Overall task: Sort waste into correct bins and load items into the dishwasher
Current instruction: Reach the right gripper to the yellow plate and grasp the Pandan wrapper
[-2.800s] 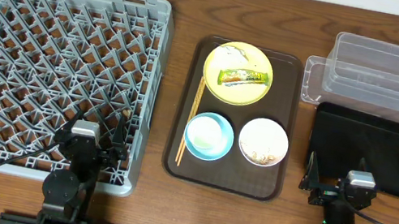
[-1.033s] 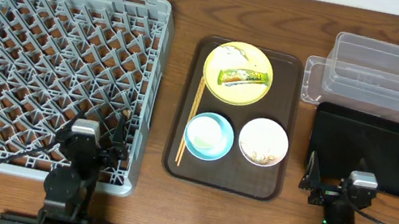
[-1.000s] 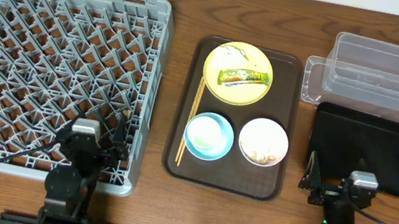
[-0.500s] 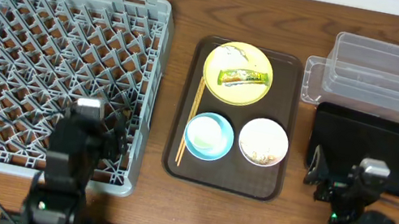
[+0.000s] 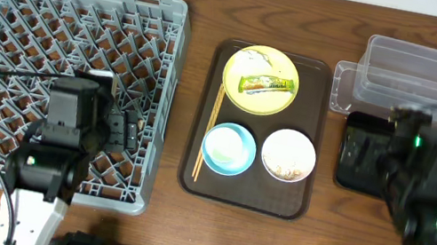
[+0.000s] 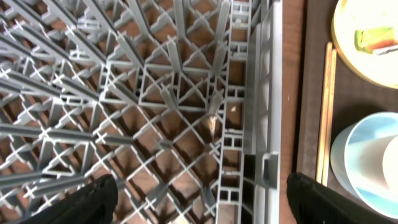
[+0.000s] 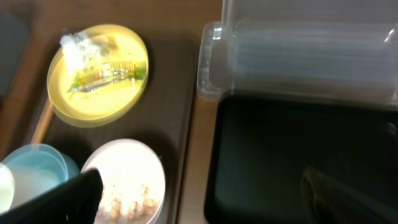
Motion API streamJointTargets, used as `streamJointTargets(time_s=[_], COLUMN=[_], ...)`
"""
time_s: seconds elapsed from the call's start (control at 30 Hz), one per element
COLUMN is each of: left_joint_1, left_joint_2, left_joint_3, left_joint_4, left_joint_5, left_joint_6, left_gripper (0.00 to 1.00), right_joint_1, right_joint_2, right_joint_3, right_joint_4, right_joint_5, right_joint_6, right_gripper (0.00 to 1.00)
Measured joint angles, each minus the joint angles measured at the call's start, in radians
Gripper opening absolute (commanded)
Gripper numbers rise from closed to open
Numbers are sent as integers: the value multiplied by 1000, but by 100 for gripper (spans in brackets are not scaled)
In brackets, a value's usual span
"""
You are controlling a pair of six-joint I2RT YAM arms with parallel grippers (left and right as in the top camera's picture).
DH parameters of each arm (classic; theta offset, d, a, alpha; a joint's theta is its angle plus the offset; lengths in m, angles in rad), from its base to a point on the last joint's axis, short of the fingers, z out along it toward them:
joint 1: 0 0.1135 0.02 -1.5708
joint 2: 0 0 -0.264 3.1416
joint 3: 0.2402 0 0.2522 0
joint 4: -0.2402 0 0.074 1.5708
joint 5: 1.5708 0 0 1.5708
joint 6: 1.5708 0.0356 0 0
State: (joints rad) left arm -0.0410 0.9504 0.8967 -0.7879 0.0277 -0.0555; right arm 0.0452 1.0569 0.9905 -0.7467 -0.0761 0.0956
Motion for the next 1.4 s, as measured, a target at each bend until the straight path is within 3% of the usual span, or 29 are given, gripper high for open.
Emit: streamJointTargets(time_s=[0.1, 0.23, 0.43, 0.57, 0.77, 0.97, 1.4], left_joint_1=[0, 0, 0, 0, 0, 0, 0], left_joint_2=[29, 37, 37, 37, 37, 37, 37], left_joint_3=[18, 19, 19, 19, 19, 19, 19], left_joint_4=[-26, -46, -42, -42, -39, -39, -43], left_joint_5=[1, 11, 19, 19, 19, 19, 19], left_joint_6=[0, 0, 0, 0, 0, 0, 0], left_gripper=[89, 89, 89, 89, 89, 89, 89], right_joint_1=[0, 0, 6, 72, 269, 414, 504], right_joint_2=[153, 268, 318, 351, 493, 714, 1017], right_joint_3=[191, 333, 359, 369, 380, 380, 380], right_joint_4=[-154, -206, 35, 201, 309, 378, 455], right_joint_5=[-12, -53, -219, -231, -107, 95, 276], right_joint_6=[-18, -26, -12, 33, 108, 270, 565], right_gripper=[99, 99, 99, 96, 90, 89, 86])
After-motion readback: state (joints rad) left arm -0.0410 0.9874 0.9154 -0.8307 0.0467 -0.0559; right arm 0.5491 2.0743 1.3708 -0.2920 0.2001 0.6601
